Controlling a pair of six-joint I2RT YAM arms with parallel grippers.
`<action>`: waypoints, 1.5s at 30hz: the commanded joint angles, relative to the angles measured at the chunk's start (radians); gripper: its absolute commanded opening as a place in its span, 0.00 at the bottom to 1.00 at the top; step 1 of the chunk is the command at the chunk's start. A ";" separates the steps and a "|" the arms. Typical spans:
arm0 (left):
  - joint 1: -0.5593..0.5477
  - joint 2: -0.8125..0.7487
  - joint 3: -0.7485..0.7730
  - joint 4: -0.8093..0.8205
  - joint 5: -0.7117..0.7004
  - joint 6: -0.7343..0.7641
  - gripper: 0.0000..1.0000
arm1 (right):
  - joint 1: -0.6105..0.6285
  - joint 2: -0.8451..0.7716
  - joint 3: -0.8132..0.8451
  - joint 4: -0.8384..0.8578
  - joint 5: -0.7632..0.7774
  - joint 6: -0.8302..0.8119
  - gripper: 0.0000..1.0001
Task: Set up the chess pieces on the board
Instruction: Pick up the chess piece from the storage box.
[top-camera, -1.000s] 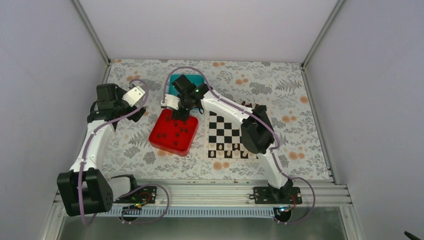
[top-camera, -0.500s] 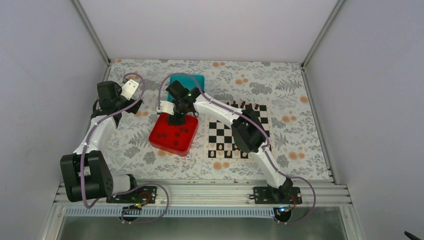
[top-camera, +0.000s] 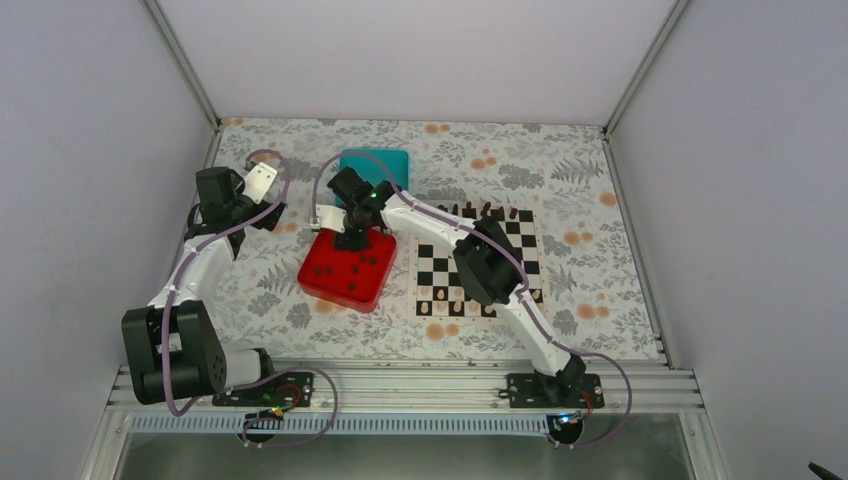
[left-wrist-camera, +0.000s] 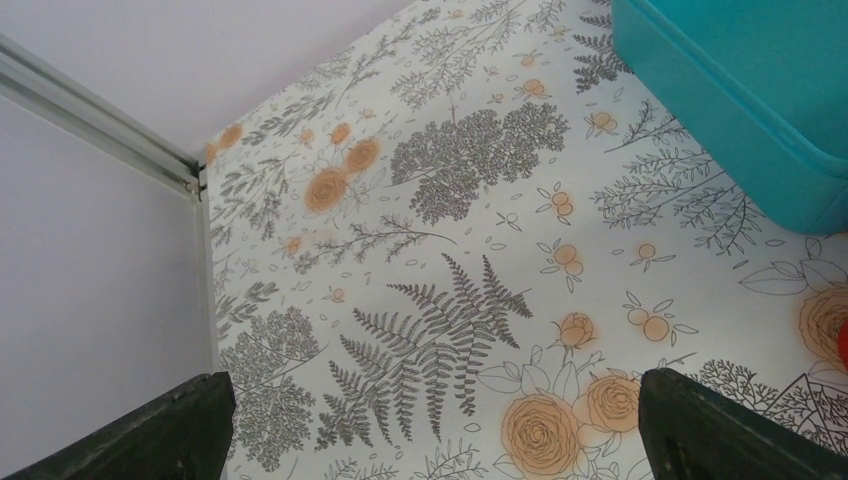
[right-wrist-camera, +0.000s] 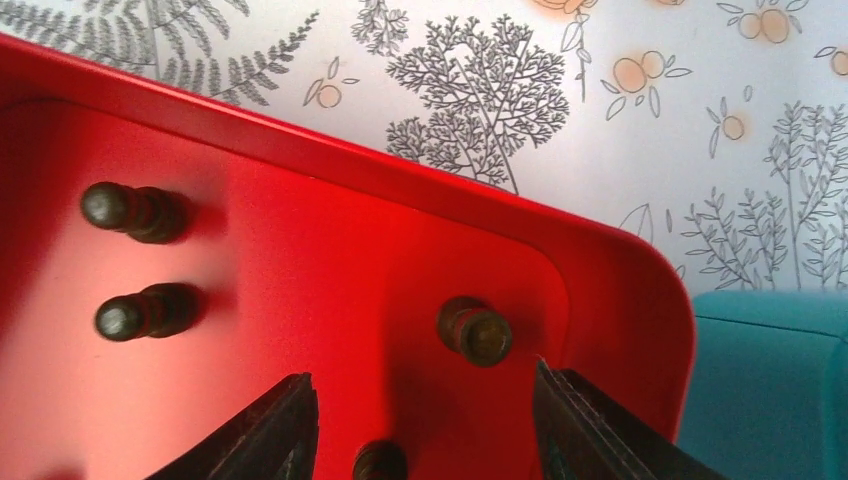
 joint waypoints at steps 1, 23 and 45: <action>0.004 -0.007 -0.013 0.023 0.011 -0.012 1.00 | 0.014 0.017 0.015 0.070 0.074 0.019 0.56; 0.031 -0.004 -0.048 0.039 0.083 0.000 1.00 | 0.029 0.078 0.050 0.105 0.179 0.038 0.56; 0.050 -0.007 -0.053 0.028 0.108 0.003 1.00 | 0.030 0.090 0.082 0.061 0.169 0.044 0.15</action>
